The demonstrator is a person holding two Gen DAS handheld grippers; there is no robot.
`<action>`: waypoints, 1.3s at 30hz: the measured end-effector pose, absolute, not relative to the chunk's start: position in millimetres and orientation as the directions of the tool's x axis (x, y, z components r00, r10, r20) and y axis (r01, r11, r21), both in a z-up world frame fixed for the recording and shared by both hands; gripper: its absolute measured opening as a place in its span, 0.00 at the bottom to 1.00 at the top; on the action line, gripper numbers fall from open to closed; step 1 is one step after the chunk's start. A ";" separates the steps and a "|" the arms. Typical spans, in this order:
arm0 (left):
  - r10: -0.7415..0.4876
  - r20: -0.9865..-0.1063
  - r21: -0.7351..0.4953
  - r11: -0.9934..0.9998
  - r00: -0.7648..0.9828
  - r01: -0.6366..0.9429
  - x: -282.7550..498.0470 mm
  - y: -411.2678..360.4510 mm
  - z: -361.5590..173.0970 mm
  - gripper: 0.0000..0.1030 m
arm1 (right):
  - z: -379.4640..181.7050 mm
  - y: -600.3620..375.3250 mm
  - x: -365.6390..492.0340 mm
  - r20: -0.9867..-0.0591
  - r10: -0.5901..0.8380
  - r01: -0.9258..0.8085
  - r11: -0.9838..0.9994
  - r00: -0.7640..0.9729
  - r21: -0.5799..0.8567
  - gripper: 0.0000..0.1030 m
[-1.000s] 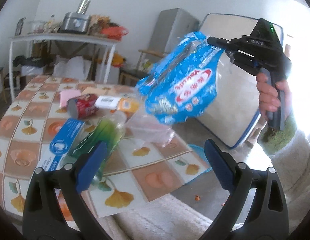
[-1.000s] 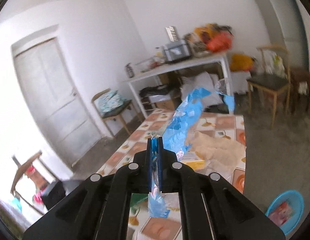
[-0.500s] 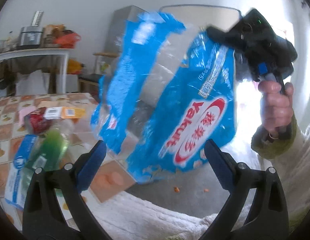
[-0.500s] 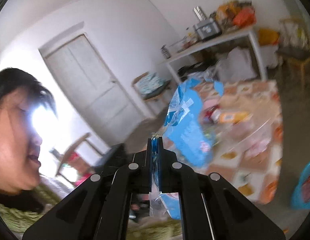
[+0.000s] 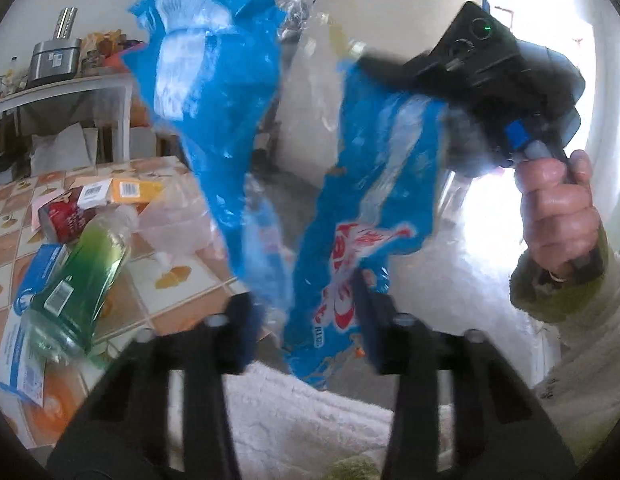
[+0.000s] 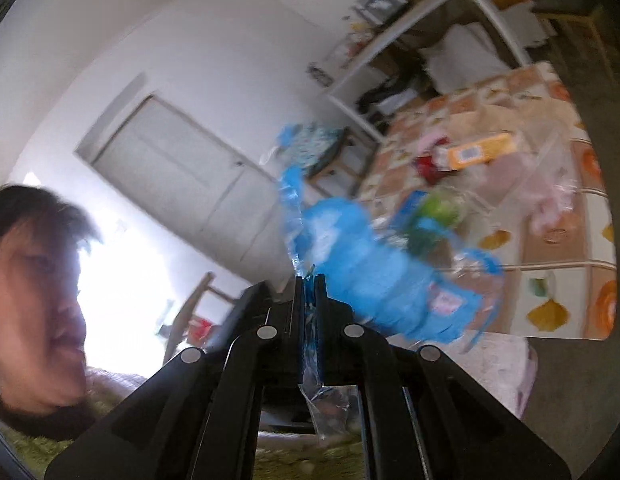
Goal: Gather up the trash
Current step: 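Close the left tool on the blue bag while the right tool releases it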
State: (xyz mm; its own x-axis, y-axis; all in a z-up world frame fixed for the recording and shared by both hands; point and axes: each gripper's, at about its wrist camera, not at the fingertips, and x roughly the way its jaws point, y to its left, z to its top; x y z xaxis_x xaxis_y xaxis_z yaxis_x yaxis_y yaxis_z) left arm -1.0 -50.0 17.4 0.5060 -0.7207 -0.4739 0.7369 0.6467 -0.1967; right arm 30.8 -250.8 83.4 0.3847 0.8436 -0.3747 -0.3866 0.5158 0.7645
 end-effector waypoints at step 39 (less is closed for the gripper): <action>-0.501 -0.692 0.026 0.703 0.520 0.711 59.0 -76.2 -60.9 0.29 | -69.3 -194.7 141.0 -0.599 0.800 -0.149 0.589 -0.030 0.795 0.07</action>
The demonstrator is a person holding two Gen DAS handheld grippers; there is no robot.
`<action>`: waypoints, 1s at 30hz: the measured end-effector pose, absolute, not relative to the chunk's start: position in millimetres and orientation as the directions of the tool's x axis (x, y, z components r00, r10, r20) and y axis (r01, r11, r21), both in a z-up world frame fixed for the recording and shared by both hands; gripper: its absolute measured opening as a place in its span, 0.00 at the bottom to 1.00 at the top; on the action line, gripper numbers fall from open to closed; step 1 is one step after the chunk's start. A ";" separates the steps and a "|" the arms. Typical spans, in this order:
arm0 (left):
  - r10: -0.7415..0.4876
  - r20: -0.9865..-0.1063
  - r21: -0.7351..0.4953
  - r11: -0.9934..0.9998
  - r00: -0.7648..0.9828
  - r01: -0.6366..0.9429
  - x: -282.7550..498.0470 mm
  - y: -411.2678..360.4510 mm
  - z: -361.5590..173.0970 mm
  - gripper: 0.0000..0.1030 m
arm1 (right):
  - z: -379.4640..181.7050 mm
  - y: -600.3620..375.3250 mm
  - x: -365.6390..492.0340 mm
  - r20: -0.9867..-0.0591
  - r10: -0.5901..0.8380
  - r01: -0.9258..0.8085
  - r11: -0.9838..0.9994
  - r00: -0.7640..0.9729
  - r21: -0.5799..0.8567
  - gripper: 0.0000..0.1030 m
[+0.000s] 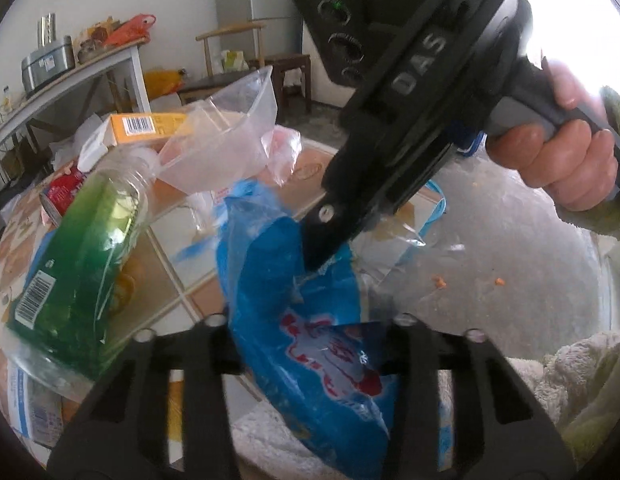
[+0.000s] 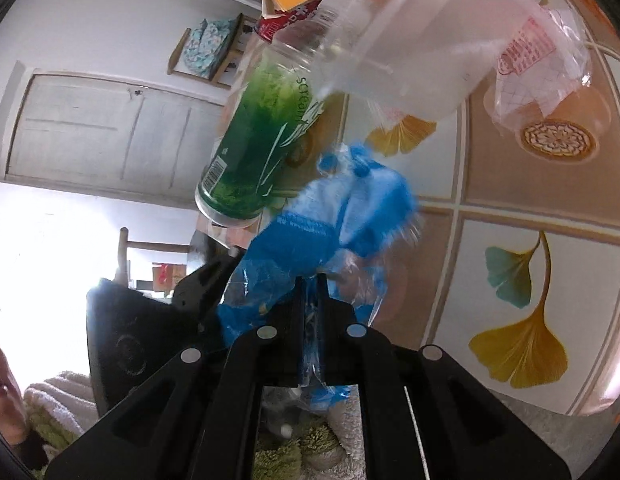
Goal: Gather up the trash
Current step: 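Close the left tool on the blue bag while the right tool releases it, then grasp the beige crumpled paper with the right tool while the left holds the blue bag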
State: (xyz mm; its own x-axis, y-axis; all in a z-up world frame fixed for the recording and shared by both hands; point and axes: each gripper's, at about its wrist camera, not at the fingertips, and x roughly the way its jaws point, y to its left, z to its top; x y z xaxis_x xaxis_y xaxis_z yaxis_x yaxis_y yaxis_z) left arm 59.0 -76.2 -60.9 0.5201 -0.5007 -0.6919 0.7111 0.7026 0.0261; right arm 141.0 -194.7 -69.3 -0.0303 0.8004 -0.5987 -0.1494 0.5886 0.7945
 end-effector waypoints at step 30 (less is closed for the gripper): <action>-0.572 -0.623 -0.162 0.762 0.533 0.627 63.0 -19.1 -40.7 0.03 | 89.7 -217.4 310.0 -0.738 0.583 -0.130 0.806 0.339 0.577 0.93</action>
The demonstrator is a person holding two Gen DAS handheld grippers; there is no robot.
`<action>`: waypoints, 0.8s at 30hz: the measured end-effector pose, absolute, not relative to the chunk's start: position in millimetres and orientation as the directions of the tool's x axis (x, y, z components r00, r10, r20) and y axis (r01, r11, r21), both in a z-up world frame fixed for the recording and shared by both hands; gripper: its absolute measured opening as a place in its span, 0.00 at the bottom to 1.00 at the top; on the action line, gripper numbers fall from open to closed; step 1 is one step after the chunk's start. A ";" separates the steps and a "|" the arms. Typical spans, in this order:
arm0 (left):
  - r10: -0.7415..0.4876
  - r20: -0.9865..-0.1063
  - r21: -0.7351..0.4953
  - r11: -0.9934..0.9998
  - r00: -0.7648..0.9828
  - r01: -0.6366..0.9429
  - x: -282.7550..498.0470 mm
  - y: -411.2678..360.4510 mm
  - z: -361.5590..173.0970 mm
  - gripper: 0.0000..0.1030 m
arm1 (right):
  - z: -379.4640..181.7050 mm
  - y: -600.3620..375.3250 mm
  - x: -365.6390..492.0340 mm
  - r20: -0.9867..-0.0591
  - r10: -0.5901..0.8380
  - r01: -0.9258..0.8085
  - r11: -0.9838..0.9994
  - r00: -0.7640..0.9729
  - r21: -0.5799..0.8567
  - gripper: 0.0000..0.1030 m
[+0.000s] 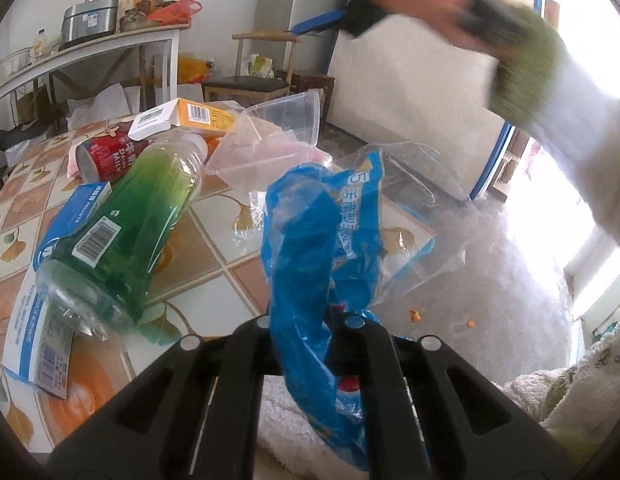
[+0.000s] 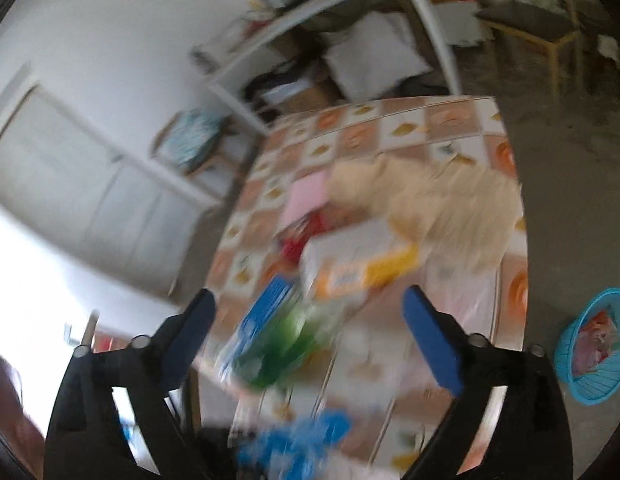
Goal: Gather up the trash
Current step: 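Grasp the beige crumpled paper with the right tool while the left holds the blue bag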
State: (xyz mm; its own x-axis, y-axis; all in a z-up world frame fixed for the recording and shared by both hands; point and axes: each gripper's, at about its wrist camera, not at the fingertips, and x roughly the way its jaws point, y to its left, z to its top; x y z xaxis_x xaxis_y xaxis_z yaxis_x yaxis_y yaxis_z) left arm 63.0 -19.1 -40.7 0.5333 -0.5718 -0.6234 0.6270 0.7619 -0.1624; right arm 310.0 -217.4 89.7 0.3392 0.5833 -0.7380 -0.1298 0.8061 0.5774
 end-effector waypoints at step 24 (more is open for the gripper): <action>-0.670 -0.567 -0.244 0.693 0.479 0.679 62.3 -6.2 -46.5 0.03 | -66.0 -171.7 481.9 -0.958 0.286 0.291 0.914 0.030 0.282 0.93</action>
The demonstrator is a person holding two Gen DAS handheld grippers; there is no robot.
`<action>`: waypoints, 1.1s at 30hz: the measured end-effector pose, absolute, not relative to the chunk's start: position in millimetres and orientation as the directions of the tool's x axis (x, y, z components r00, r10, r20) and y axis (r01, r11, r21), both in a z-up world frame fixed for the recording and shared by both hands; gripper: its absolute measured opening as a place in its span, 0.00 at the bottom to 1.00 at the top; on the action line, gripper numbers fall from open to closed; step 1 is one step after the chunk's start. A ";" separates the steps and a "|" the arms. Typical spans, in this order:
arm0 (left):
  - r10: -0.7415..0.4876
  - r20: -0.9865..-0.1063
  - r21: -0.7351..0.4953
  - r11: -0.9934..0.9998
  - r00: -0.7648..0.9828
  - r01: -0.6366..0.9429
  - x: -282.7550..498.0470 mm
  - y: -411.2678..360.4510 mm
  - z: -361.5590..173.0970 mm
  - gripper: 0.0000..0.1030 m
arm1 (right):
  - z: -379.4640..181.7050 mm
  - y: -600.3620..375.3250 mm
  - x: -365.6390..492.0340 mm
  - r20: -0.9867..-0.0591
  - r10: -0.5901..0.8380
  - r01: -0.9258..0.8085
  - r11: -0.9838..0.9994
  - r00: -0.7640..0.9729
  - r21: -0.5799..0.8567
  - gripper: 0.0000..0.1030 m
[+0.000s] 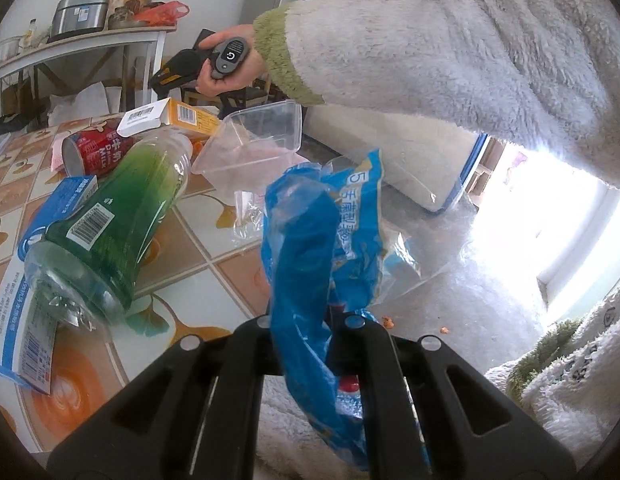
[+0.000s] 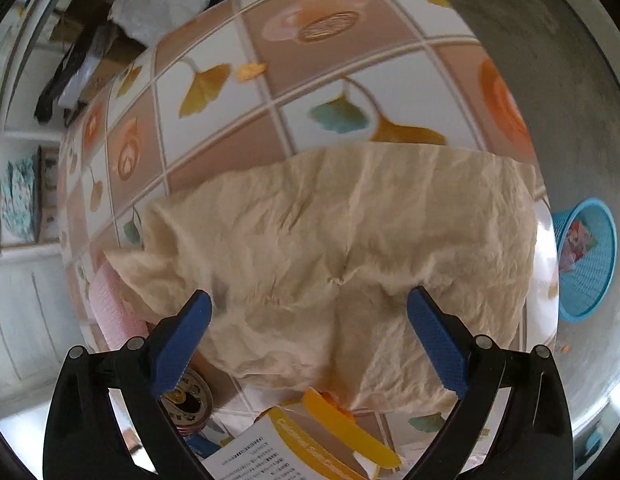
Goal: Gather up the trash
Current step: 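Grasp the beige crumpled paper with the right tool while the left holds the blue bag, then carry the beige paper and blue bag toward the blue basket with both tools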
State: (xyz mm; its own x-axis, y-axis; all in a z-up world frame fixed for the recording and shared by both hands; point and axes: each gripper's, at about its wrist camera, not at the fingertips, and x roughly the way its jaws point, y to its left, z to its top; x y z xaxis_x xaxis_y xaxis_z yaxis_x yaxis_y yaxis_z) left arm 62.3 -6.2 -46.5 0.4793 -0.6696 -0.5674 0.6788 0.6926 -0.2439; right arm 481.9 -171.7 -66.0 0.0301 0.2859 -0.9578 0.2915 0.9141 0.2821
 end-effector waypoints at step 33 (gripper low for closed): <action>-0.577 -0.608 -0.168 0.765 0.545 0.622 54.2 -19.3 -36.3 0.03 | 113.6 -222.7 378.7 -0.794 0.351 0.011 0.912 0.497 0.410 0.04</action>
